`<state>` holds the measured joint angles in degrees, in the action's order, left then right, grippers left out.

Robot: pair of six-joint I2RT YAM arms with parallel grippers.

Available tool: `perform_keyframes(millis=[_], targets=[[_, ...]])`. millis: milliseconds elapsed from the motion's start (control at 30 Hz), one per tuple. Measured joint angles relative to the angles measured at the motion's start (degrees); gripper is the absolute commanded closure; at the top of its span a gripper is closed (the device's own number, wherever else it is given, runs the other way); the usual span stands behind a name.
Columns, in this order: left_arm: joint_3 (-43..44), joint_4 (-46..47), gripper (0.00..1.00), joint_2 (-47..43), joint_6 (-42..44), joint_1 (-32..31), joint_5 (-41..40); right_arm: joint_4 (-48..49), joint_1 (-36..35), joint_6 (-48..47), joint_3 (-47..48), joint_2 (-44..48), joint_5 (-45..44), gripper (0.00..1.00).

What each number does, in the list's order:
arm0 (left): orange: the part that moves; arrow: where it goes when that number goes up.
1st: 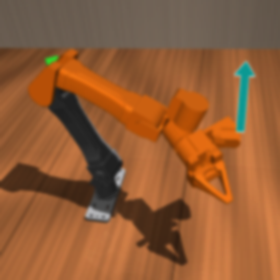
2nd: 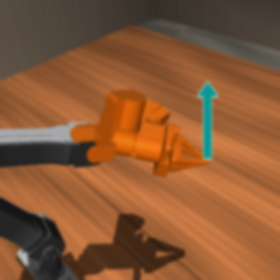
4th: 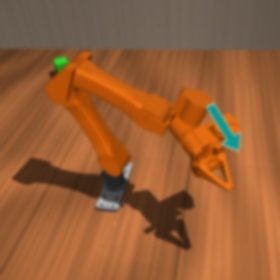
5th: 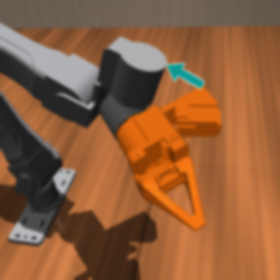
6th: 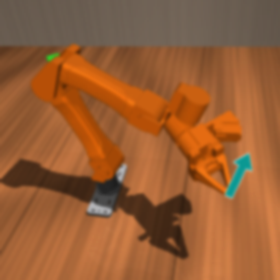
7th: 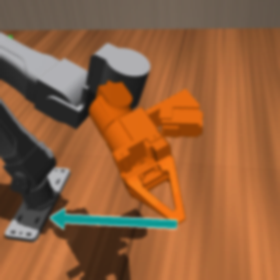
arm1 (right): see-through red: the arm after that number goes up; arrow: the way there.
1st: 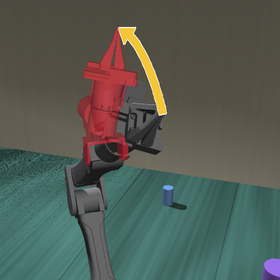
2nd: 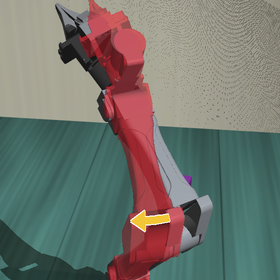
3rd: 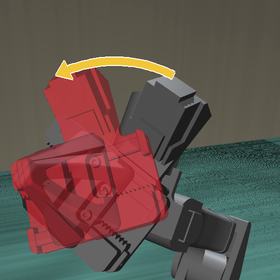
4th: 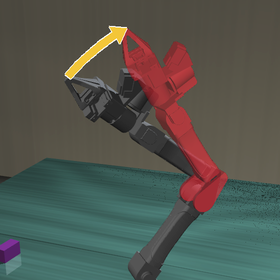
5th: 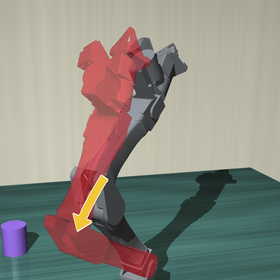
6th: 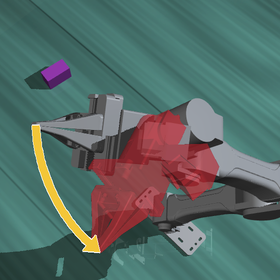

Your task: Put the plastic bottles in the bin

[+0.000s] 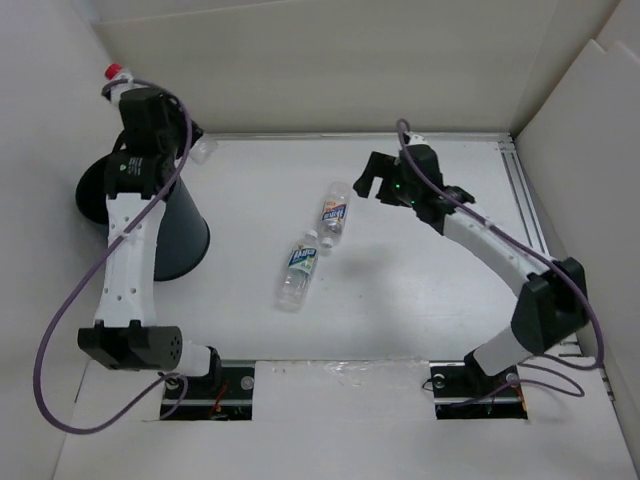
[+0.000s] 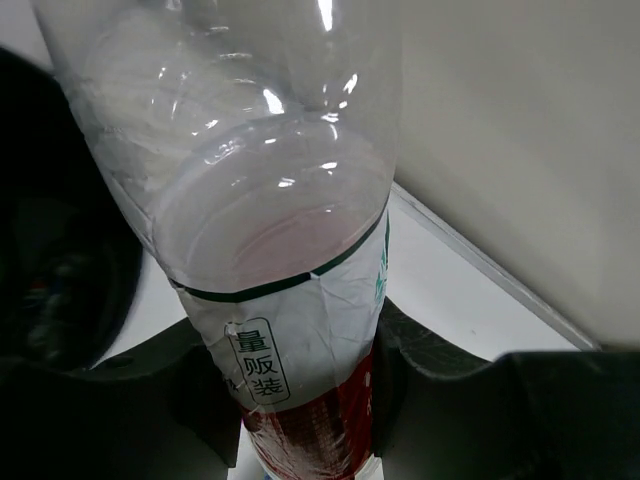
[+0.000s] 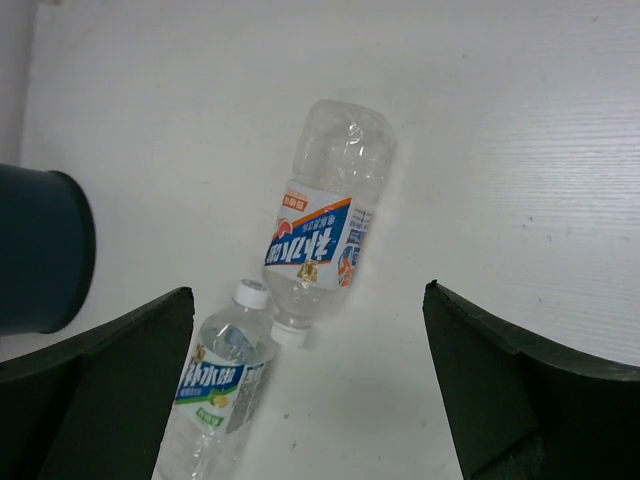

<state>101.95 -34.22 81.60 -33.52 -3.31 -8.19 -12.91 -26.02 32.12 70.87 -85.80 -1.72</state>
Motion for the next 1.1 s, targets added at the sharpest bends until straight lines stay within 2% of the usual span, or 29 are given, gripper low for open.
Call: perform_keyframes(millis=[133,267,333,433,467,500,600,633,667,833,933,1033,1067,1100], targets=[[-6.4,-0.8,1.00,-4.2,0.1,11.2,0.6,-3.8,-4.2,-1.3,7.6,-9.6,-4.4,0.00],[-11.8,-1.7,1.00,-4.6,1.2,24.1,3.2,-6.5,-6.8,-1.8,14.0,-17.5,-7.0,0.00],[-12.5,-2.2,1.00,-4.2,1.8,26.3,3.0,-6.8,-8.0,-1.9,16.3,-20.8,-7.8,0.00],[-13.6,-1.5,0.99,-4.1,2.8,26.2,3.0,-7.7,-9.3,-1.9,19.0,-24.8,-8.9,0.00],[-14.3,-0.9,0.93,-4.1,3.0,26.1,3.0,-8.0,-9.7,-1.9,19.9,-26.0,-9.6,0.00],[-15.0,-0.5,0.71,-4.1,3.2,25.9,2.9,-8.2,-10.0,-1.9,20.7,-27.2,-10.2,0.00],[-16.9,-0.1,0.41,-3.7,3.7,25.8,2.6,-10.1,-10.6,-1.6,23.6,-30.1,-12.1,0.00],[-17.5,0.1,0.26,-3.5,3.8,25.8,2.4,-11.6,-10.7,-1.2,25.6,-31.5,-13.1,0.00],[-18.0,0.2,0.00,-3.4,4.1,25.8,2.3,-12.7,-10.7,-0.9,28.0,-33.2,-14.2,0.00],[-18.7,0.2,0.00,-3.0,4.2,25.4,0.9,-19.1,-10.8,0.7,40.4,-42.3,-19.7,0.00],[-17.9,-0.5,0.00,-3.0,5.0,23.8,-0.3,-21.5,-10.2,1.3,42.9,-45.5,-20.6,0.00],[-14.2,-2.7,0.00,-2.6,6.9,19.0,-1.7,-23.2,-8.9,2.0,43.3,-47.7,-19.5,0.00],[-12.2,-3.7,0.00,-2.3,7.7,16.8,-2.0,-23.6,-8.3,2.2,43.3,-48.2,-19.1,0.03],[-10.4,-4.4,0.00,-2.1,8.4,14.7,-2.0,-24.0,-7.7,2.3,43.3,-48.7,-18.6,0.18]])
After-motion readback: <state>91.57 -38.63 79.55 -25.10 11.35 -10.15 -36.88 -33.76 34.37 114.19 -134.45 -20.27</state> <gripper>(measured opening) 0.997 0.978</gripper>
